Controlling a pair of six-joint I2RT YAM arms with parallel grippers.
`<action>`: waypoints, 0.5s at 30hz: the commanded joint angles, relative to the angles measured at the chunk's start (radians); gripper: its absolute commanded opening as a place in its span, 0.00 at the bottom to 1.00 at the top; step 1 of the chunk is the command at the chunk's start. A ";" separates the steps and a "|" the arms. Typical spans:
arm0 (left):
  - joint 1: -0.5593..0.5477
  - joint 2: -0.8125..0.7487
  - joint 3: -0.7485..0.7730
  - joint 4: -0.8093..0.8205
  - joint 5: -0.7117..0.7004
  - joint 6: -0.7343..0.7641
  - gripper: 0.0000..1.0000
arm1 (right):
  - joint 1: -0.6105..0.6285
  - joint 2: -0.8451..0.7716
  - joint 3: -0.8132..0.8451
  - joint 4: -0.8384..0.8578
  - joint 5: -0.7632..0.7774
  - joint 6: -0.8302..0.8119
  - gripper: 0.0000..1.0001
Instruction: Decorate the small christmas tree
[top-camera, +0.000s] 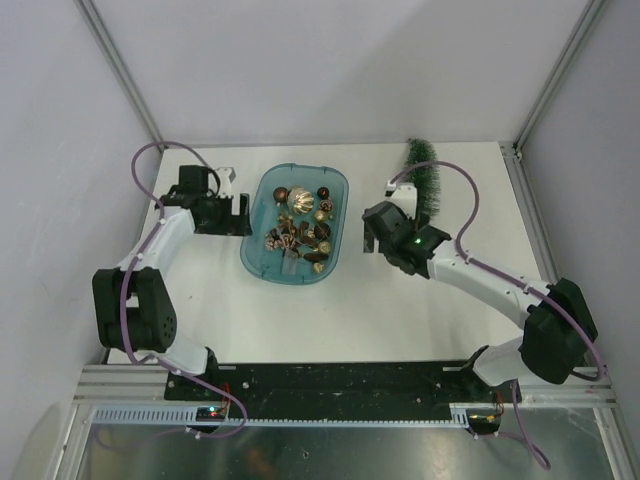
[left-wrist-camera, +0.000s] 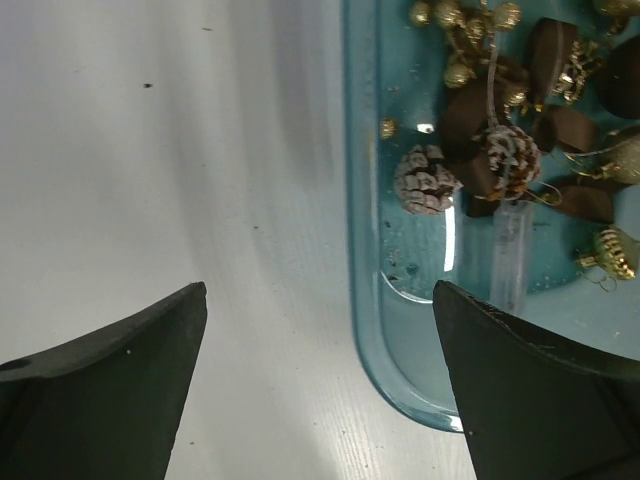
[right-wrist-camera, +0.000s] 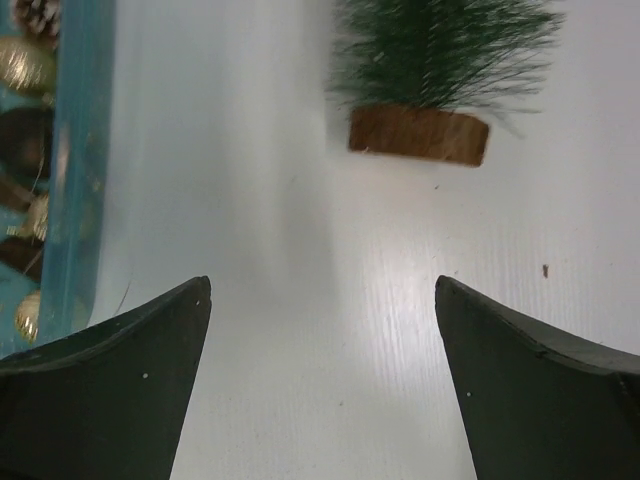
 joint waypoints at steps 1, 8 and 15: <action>-0.026 -0.017 0.038 0.003 0.058 -0.004 1.00 | -0.147 -0.035 0.037 0.102 0.010 -0.049 0.98; -0.027 -0.107 -0.011 -0.020 0.057 0.034 1.00 | -0.376 0.050 0.036 0.266 -0.003 -0.127 0.95; -0.027 -0.162 -0.045 -0.059 0.038 0.064 1.00 | -0.478 0.114 0.036 0.454 -0.067 -0.180 0.94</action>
